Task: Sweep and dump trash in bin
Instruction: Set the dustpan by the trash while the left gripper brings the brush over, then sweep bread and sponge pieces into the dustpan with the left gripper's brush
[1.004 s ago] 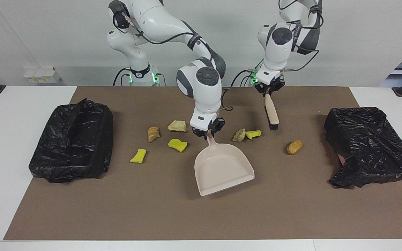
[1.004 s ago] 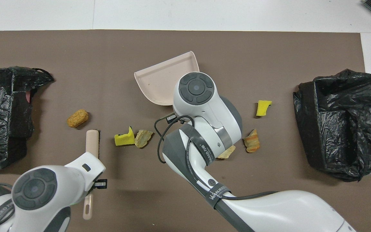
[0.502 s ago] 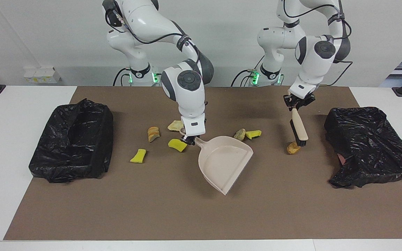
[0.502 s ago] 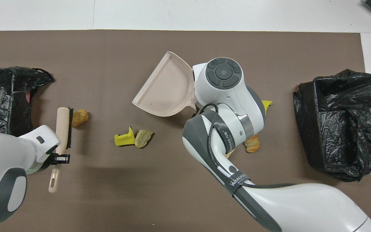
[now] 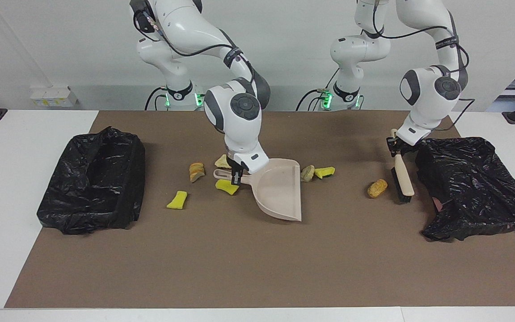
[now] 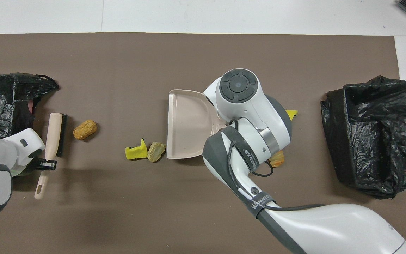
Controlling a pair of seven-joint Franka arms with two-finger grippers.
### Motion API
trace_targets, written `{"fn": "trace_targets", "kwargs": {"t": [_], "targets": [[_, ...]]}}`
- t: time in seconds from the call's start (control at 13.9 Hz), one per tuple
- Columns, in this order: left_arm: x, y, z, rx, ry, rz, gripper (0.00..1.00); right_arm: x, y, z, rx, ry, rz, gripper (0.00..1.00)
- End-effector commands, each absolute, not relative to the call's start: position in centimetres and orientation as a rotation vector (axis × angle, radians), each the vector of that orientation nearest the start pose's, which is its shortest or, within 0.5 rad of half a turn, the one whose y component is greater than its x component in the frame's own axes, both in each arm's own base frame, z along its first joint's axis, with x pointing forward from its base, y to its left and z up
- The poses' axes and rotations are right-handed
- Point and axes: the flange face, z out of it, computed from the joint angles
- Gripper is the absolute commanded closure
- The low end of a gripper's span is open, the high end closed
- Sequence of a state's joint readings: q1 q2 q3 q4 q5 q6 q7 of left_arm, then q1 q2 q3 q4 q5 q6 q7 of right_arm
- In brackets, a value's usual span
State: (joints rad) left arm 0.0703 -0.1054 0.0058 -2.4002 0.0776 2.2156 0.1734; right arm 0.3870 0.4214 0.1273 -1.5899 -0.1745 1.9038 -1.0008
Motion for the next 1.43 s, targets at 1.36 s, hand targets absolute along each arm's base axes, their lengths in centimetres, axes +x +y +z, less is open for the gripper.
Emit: {"fn": "trace_targets", "kwargs": {"t": [1.36], "targets": [[40.2,-26.1,33.5,-3.25,-0.258,0.135,1.0,54.3,31.4,36.2,2.154,2.077,-0.294,1.0]]}}
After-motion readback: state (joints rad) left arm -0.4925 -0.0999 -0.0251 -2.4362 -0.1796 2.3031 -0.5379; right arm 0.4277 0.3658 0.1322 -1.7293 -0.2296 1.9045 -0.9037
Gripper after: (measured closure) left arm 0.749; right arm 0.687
